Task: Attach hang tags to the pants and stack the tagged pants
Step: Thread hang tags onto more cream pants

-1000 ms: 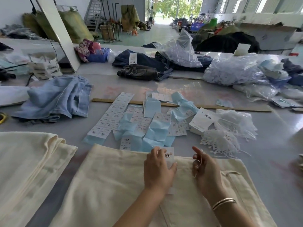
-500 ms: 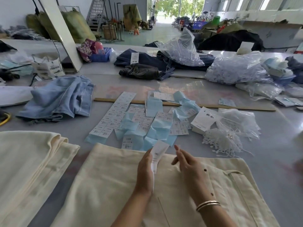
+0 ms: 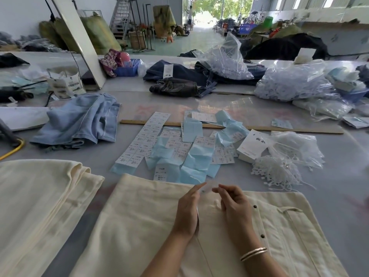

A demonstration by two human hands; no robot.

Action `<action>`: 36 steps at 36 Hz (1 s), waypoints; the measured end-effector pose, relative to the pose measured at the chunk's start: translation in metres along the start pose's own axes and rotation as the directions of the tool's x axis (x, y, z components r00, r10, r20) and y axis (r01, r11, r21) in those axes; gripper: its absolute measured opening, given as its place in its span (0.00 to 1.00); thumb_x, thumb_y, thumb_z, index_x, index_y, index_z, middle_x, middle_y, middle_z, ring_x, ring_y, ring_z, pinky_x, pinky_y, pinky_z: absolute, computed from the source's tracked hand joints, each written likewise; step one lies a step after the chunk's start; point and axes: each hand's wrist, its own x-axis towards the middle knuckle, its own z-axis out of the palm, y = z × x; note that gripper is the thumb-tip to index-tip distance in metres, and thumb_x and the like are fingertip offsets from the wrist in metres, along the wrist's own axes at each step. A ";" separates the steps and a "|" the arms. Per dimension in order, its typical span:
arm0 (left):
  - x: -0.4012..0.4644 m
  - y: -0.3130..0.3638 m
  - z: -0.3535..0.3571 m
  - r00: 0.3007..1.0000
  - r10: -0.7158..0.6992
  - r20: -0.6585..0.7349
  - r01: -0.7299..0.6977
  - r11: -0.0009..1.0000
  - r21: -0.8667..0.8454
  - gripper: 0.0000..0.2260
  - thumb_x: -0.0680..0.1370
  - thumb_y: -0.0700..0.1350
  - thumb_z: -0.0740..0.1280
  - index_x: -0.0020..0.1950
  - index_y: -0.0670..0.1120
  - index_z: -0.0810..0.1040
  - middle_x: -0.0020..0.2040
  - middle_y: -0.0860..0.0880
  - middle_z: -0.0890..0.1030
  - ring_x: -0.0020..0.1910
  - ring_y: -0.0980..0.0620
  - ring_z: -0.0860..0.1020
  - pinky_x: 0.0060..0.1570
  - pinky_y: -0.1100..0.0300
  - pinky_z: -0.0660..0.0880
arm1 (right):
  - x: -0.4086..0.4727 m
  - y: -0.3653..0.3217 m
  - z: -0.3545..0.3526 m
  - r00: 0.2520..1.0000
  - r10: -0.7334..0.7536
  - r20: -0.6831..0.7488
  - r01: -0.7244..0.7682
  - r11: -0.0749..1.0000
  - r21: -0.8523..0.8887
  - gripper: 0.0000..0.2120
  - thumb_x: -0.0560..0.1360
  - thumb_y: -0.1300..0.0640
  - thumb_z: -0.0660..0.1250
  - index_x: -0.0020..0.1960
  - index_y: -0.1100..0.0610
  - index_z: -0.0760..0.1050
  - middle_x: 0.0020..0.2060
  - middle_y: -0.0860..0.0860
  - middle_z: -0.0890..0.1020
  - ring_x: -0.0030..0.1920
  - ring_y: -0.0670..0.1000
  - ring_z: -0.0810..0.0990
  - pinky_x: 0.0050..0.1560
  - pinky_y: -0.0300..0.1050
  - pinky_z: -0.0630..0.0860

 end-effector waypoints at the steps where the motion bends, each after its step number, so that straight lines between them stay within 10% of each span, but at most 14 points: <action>1: 0.000 -0.001 0.000 1.000 0.008 0.017 -0.008 1.000 0.010 0.21 0.77 0.51 0.56 0.62 0.45 0.80 0.62 0.45 0.80 0.66 0.45 0.74 0.68 0.39 0.65 | 0.000 -0.001 0.000 1.000 0.007 0.007 -0.007 1.000 0.013 0.06 0.74 0.69 0.67 0.43 0.60 0.78 0.35 0.54 0.84 0.23 0.42 0.66 0.24 0.32 0.66; 13: -0.007 0.006 0.005 0.983 0.107 0.147 -0.128 0.982 0.141 0.15 0.77 0.42 0.60 0.60 0.45 0.80 0.54 0.52 0.84 0.56 0.54 0.80 0.57 0.63 0.73 | -0.002 -0.004 -0.007 0.997 -0.002 0.082 -0.010 0.989 0.149 0.09 0.75 0.70 0.63 0.46 0.56 0.72 0.31 0.51 0.79 0.25 0.43 0.68 0.26 0.32 0.66; 30: -0.003 0.002 0.004 0.980 0.169 -0.103 -0.142 0.963 0.228 0.08 0.74 0.45 0.73 0.47 0.59 0.83 0.42 0.57 0.85 0.44 0.60 0.82 0.45 0.70 0.74 | -0.004 0.003 -0.007 0.981 -0.118 0.154 0.125 0.992 -0.036 0.16 0.73 0.70 0.68 0.43 0.48 0.78 0.35 0.46 0.80 0.38 0.44 0.78 0.40 0.34 0.74; 36: -0.003 0.003 0.004 0.984 0.156 -0.087 -0.138 0.974 0.178 0.08 0.75 0.39 0.71 0.47 0.52 0.85 0.45 0.53 0.85 0.47 0.57 0.82 0.49 0.67 0.75 | -0.006 0.001 0.000 0.976 -0.178 0.123 0.197 0.967 -0.162 0.13 0.72 0.72 0.68 0.43 0.55 0.74 0.37 0.50 0.80 0.43 0.57 0.80 0.45 0.54 0.75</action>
